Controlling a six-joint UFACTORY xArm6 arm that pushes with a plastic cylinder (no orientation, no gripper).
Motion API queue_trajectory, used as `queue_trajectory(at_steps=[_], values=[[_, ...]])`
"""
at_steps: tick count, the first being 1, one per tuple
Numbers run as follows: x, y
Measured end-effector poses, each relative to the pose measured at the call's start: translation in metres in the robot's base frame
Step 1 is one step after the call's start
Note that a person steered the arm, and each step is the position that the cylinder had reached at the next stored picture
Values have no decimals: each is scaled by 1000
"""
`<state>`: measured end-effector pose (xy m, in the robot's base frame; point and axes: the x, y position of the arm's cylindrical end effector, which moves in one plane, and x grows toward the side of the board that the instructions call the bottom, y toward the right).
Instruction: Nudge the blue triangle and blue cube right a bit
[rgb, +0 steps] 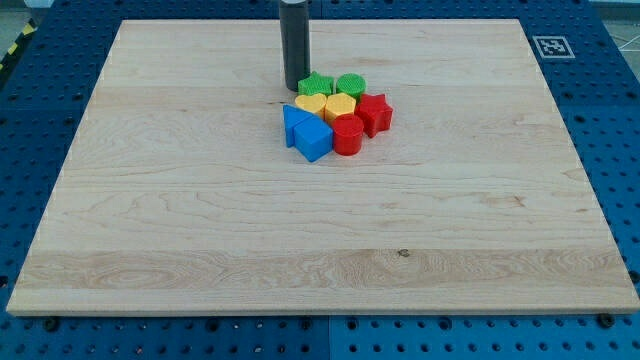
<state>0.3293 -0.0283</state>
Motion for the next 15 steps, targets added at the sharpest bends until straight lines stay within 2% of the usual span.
queue_trajectory(at_steps=[2,4,7,15], values=[[-1,-9],[3,-79],[79,-78],[82,-28]])
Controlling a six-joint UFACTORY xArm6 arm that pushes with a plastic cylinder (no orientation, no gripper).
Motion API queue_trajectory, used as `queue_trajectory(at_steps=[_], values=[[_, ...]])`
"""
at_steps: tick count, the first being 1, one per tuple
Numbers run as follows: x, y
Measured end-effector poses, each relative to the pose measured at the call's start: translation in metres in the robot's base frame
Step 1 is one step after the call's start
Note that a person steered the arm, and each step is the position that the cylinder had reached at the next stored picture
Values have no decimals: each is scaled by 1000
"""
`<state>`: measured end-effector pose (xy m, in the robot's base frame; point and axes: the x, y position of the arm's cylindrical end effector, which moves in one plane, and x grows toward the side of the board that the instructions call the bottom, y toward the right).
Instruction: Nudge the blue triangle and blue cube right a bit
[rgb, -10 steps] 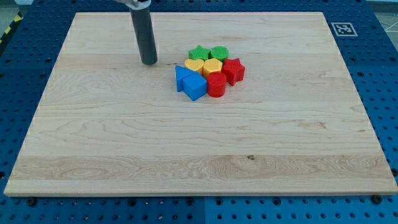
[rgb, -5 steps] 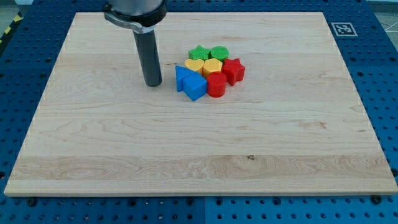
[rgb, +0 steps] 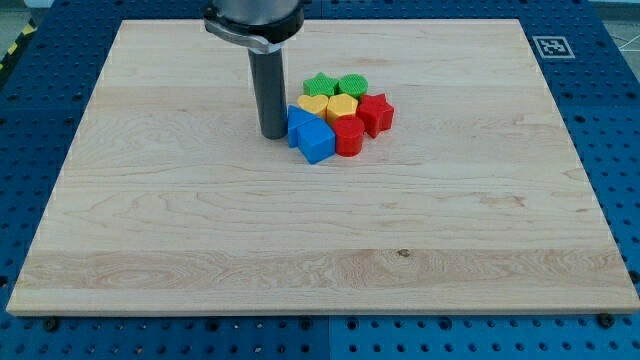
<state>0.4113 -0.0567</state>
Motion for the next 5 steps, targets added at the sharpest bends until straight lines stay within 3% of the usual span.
queue_trajectory(at_steps=[3,5], values=[[2,-3],[45,6]])
